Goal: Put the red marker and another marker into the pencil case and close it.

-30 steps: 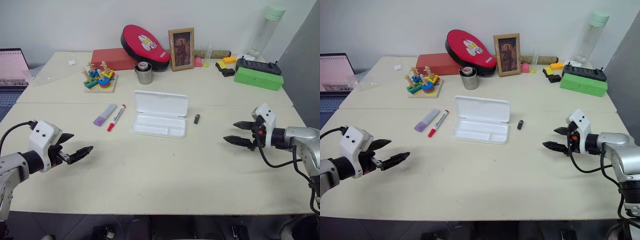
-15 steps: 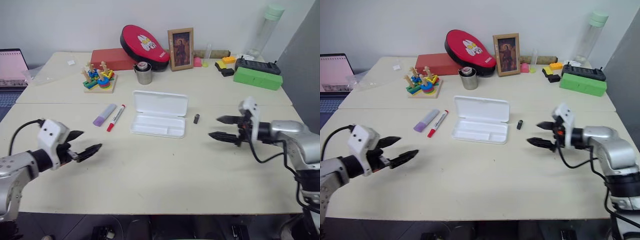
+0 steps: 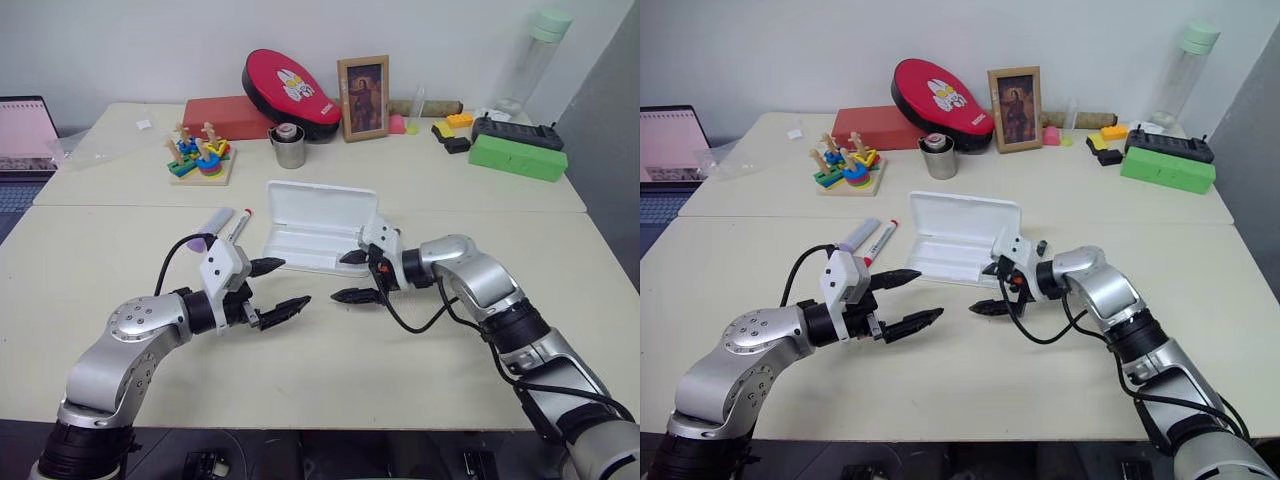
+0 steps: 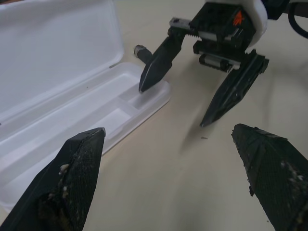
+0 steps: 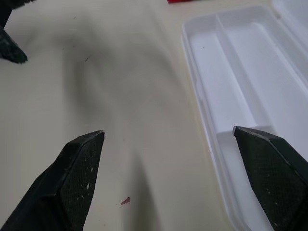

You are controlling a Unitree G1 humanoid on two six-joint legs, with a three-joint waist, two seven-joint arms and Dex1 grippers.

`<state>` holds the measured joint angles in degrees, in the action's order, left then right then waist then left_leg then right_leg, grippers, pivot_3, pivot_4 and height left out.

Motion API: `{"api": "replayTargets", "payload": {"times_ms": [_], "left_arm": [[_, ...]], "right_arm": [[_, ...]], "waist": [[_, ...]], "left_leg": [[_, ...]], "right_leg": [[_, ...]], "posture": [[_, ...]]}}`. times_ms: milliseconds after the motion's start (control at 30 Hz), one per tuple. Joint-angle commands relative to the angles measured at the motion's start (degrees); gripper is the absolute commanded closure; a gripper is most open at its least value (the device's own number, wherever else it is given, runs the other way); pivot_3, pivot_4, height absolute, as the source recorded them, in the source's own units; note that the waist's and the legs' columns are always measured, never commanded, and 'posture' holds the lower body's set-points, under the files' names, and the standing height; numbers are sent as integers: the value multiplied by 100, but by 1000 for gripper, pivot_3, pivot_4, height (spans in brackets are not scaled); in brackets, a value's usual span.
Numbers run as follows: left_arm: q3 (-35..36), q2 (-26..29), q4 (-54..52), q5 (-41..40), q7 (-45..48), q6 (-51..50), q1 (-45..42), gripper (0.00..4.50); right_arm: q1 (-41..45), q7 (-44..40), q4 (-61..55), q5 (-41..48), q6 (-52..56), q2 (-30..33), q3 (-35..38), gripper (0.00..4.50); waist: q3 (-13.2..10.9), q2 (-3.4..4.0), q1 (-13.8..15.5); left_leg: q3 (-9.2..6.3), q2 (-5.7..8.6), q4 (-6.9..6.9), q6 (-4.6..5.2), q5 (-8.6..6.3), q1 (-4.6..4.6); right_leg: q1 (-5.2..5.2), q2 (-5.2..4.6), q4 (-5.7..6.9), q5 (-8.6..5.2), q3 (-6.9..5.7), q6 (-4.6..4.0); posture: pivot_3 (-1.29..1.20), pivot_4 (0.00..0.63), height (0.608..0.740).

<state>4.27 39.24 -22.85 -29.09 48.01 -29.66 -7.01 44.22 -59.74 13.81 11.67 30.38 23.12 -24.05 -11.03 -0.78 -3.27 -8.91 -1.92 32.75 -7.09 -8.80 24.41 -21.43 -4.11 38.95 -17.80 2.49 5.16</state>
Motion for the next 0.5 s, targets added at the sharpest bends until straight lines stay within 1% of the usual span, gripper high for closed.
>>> {"api": "replayTargets", "payload": {"times_ms": [33, 233, 267, 300, 400, 467, 500], "left_arm": [[75, -10, -264, -49, -79, 32, -81, 0], [118, -64, -286, -42, -193, 71, 48, 0], [104, -64, -291, -12, -197, 96, 98, 0], [96, -65, -292, 9, -197, 112, 131, 0], [108, -63, -323, 6, -220, 116, 202, 0], [111, -58, -297, 33, -246, 142, 249, 0], [128, -53, -261, 60, -256, 175, 290, 0]], "right_arm": [[248, -44, 511, -353, -381, -174, -98, 438], [291, -72, 799, -646, -672, -316, -75, 1802], [295, -67, 800, -676, -700, -341, -55, 2137], [301, -62, 806, -696, -720, -361, -41, 2297], [299, -69, 804, -726, -814, -398, -4, 3151], [291, -79, 792, -724, -884, -433, 31, 3587], [248, -126, 658, -696, -912, -424, 36, 4070]], "waist": [[0, 0, -1], [0, 0, -1], [0, 0, -2], [0, 0, -2], [0, 0, -1], [0, 0, -1], [0, 0, -2]], "left_leg": [[0, 0, 0, 0, 0, 0], [-1, 0, 0, 0, 0, 0], [-1, 0, 0, 0, 0, -1], [-1, 0, 0, 0, 0, -1], [-2, 0, 0, 0, 0, -1], [-2, 0, 0, 0, 0, -1], [-2, 0, 0, 0, 0, -1]], "right_leg": [[0, 0, 0, 0, -1, 0], [1, 0, 1, 0, -1, 0], [1, 0, 1, 0, -1, 0], [1, 0, 1, 0, -1, 0], [1, 0, 2, 0, -1, 0], [1, 0, 2, 0, -1, 0], [1, 0, 2, 0, -1, 0]], "posture": [[0, 150, 740], [0, 150, 740], [0, 150, 740], [0, 150, 740], [0, 150, 740], [0, 150, 740], [0, 150, 740]]}}
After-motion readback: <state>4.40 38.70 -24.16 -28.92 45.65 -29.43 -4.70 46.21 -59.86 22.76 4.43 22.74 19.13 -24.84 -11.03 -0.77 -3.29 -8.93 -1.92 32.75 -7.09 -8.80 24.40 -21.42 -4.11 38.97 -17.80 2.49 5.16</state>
